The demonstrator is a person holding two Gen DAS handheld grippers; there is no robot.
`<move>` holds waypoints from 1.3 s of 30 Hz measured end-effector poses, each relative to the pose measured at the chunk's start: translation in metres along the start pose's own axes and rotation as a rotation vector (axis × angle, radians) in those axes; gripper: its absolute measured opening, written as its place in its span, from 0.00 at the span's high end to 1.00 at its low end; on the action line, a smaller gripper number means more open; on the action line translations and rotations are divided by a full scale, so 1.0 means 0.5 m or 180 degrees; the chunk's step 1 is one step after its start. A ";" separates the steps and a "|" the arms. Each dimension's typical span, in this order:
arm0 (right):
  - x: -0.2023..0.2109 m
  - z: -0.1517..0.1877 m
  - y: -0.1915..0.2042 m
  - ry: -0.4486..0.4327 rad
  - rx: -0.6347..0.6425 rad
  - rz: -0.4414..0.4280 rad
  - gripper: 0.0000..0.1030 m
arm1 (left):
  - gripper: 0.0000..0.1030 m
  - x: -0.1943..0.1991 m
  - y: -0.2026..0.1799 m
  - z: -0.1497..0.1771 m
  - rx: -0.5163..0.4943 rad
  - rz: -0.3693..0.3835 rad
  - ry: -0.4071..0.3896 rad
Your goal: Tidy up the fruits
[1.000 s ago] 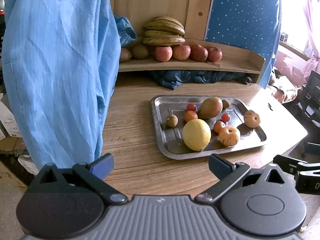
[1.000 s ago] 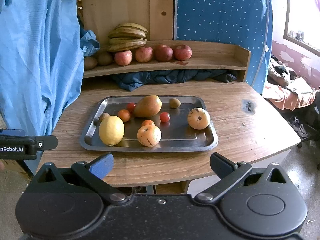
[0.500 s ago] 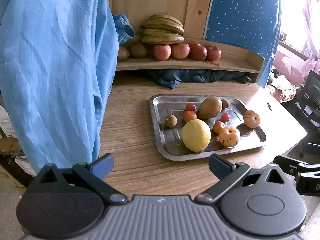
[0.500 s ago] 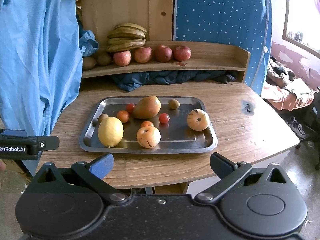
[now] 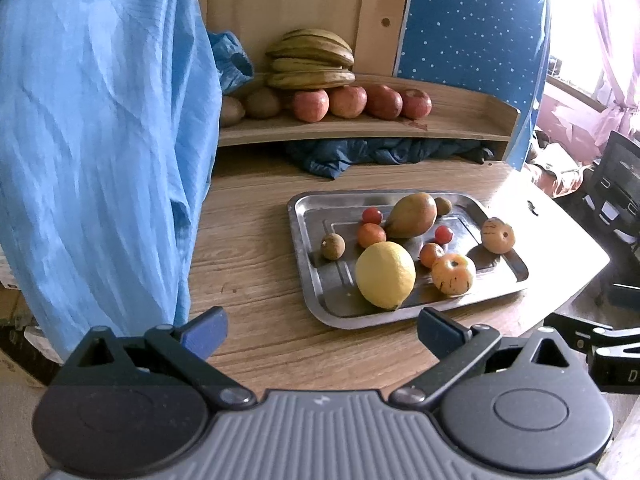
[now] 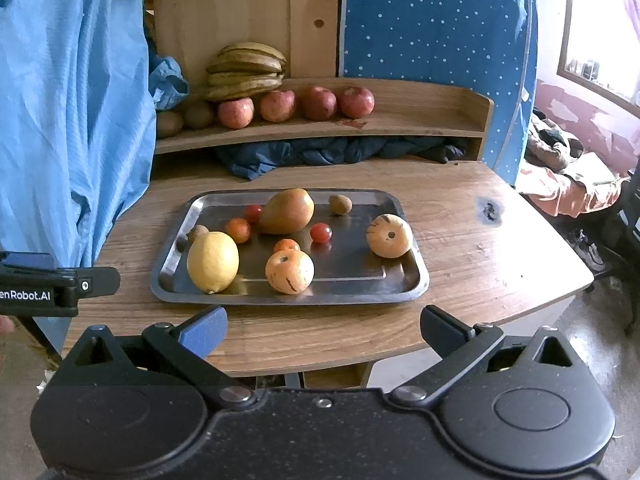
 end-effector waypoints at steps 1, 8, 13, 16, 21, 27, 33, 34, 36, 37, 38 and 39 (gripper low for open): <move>-0.001 0.000 0.000 0.0004 0.0004 0.0001 0.01 | 0.00 -0.001 0.000 0.000 0.0000 0.0004 0.0004; -0.006 -0.002 0.003 0.0033 0.0028 0.0002 0.01 | 0.00 -0.009 0.001 0.001 -0.0003 0.0015 0.0073; -0.010 -0.007 0.009 0.0047 0.0069 0.0007 0.01 | 0.00 -0.013 0.001 0.002 -0.0081 -0.0035 0.0094; -0.011 -0.009 0.013 0.0050 0.0110 0.0010 0.01 | 0.00 -0.016 0.002 0.001 -0.0086 -0.0054 0.0107; -0.013 -0.015 0.018 0.0058 0.0132 0.0013 0.01 | 0.00 -0.023 0.005 0.000 -0.0058 -0.0045 0.0158; -0.018 -0.018 0.019 0.0068 0.0136 0.0025 0.01 | 0.00 -0.026 0.005 -0.002 -0.0089 -0.0035 0.0138; -0.018 -0.022 0.025 0.0057 0.0201 0.0036 0.01 | 0.00 -0.029 0.006 -0.007 -0.0065 -0.0043 0.0140; -0.018 -0.023 0.025 0.0053 0.0210 0.0038 0.01 | 0.00 -0.030 0.006 -0.008 -0.0059 -0.0042 0.0140; -0.020 -0.026 0.025 0.0050 0.0209 0.0042 0.01 | 0.00 -0.031 0.006 -0.010 -0.0046 -0.0034 0.0143; -0.020 -0.027 0.025 0.0051 0.0204 0.0042 0.01 | 0.00 -0.032 0.006 -0.011 -0.0044 -0.0033 0.0143; -0.021 -0.028 0.025 0.0052 0.0199 0.0042 0.01 | 0.00 -0.033 0.006 -0.011 -0.0044 -0.0034 0.0145; -0.022 -0.029 0.025 0.0054 0.0196 0.0043 0.01 | 0.00 -0.033 0.006 -0.011 -0.0046 -0.0036 0.0145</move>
Point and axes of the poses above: each gripper's, at about its wrist camera, not at the fingertips, and x roughly against the way its jaws point, y to its left, z to its underside, the point moved 9 cm from there along -x, roughly the way its jaws point, and after that the axes turned 12 degrees about y, right-handed, at the moved point
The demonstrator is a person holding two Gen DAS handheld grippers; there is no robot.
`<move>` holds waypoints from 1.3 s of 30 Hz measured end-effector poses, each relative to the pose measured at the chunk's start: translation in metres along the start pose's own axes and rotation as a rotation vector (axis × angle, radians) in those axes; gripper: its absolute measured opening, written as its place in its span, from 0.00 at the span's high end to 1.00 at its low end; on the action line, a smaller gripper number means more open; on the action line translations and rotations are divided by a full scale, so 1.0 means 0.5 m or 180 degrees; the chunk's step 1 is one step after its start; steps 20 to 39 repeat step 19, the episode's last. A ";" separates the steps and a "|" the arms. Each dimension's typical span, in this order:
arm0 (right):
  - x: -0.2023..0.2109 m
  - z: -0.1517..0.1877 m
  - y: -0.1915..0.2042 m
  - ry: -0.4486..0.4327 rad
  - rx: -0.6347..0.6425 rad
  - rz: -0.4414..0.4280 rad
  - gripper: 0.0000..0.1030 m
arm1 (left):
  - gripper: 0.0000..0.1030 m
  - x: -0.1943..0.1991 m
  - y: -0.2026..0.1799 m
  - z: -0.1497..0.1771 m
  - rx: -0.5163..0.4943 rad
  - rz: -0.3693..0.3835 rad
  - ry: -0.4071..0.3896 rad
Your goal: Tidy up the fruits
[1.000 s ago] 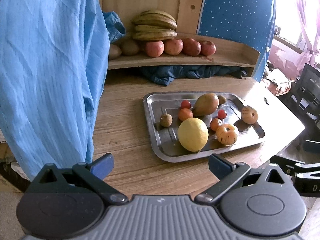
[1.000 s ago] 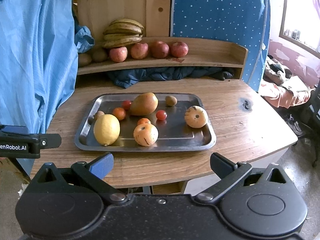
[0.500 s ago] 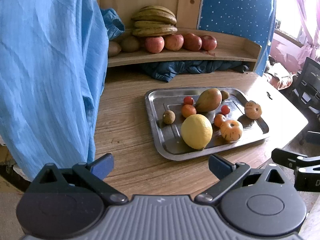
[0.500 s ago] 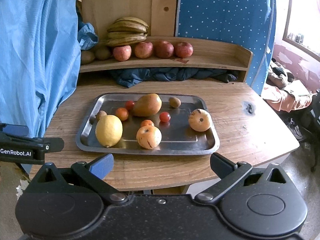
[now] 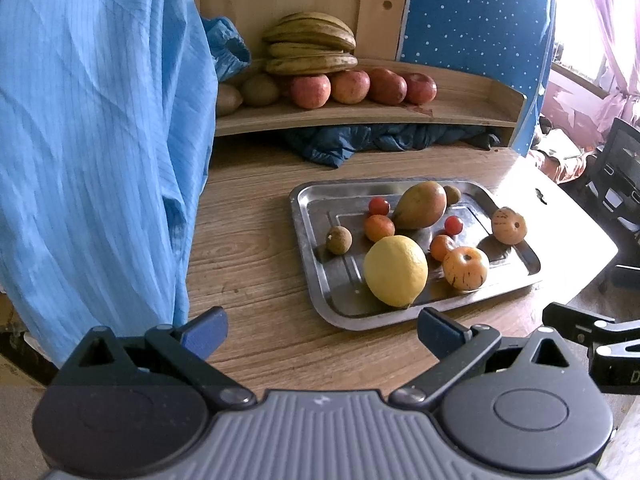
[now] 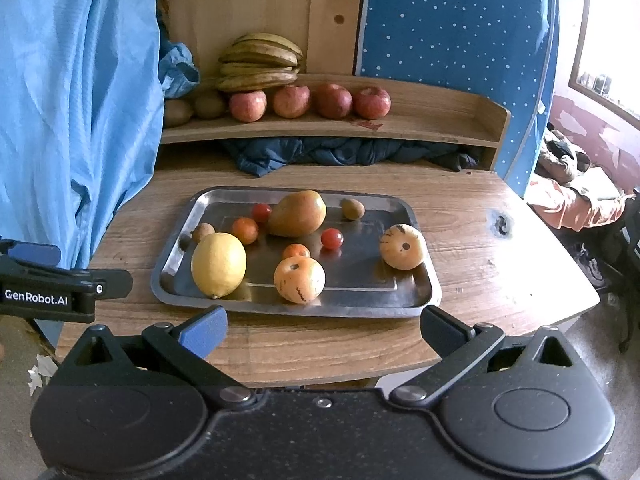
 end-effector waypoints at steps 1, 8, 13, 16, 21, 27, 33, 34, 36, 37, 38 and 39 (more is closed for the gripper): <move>-0.001 -0.001 0.000 0.0003 0.0000 0.0002 0.01 | 0.00 0.000 0.000 0.000 0.0000 -0.0001 0.0000; -0.009 -0.003 0.004 0.0036 0.0005 -0.0006 0.01 | 0.00 -0.011 0.000 -0.002 0.0023 -0.0012 0.0021; -0.016 -0.004 0.000 0.0060 0.0001 -0.0010 0.01 | 0.00 -0.022 -0.002 -0.005 0.0025 -0.0022 0.0048; -0.023 -0.006 -0.006 0.0078 -0.0018 -0.0010 0.01 | 0.00 -0.026 -0.005 -0.005 0.0027 -0.0024 0.0061; -0.029 -0.007 -0.008 0.0092 -0.0021 -0.0012 0.01 | 0.00 -0.032 -0.008 -0.006 0.0034 -0.0018 0.0092; -0.029 -0.007 -0.008 0.0092 -0.0021 -0.0012 0.01 | 0.00 -0.032 -0.008 -0.006 0.0034 -0.0018 0.0092; -0.029 -0.007 -0.008 0.0092 -0.0021 -0.0012 0.01 | 0.00 -0.032 -0.008 -0.006 0.0034 -0.0018 0.0092; -0.029 -0.007 -0.008 0.0092 -0.0021 -0.0012 0.01 | 0.00 -0.032 -0.008 -0.006 0.0034 -0.0018 0.0092; -0.029 -0.007 -0.008 0.0092 -0.0021 -0.0012 0.01 | 0.00 -0.032 -0.008 -0.006 0.0034 -0.0018 0.0092; -0.029 -0.007 -0.008 0.0092 -0.0021 -0.0012 0.01 | 0.00 -0.032 -0.008 -0.006 0.0034 -0.0018 0.0092; -0.029 -0.007 -0.008 0.0092 -0.0021 -0.0012 0.01 | 0.00 -0.032 -0.008 -0.006 0.0034 -0.0018 0.0092; -0.029 -0.007 -0.008 0.0092 -0.0021 -0.0012 0.01 | 0.00 -0.032 -0.008 -0.006 0.0034 -0.0018 0.0092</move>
Point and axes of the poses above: each gripper's, at about its wrist camera, not at the fingertips, and x roughly against the way its jaws point, y to its left, z to its underside, the point moved 9 cm from there along -x, roughly the way its jaws point, and after that the axes turned 12 degrees about y, right-handed, at the moved point
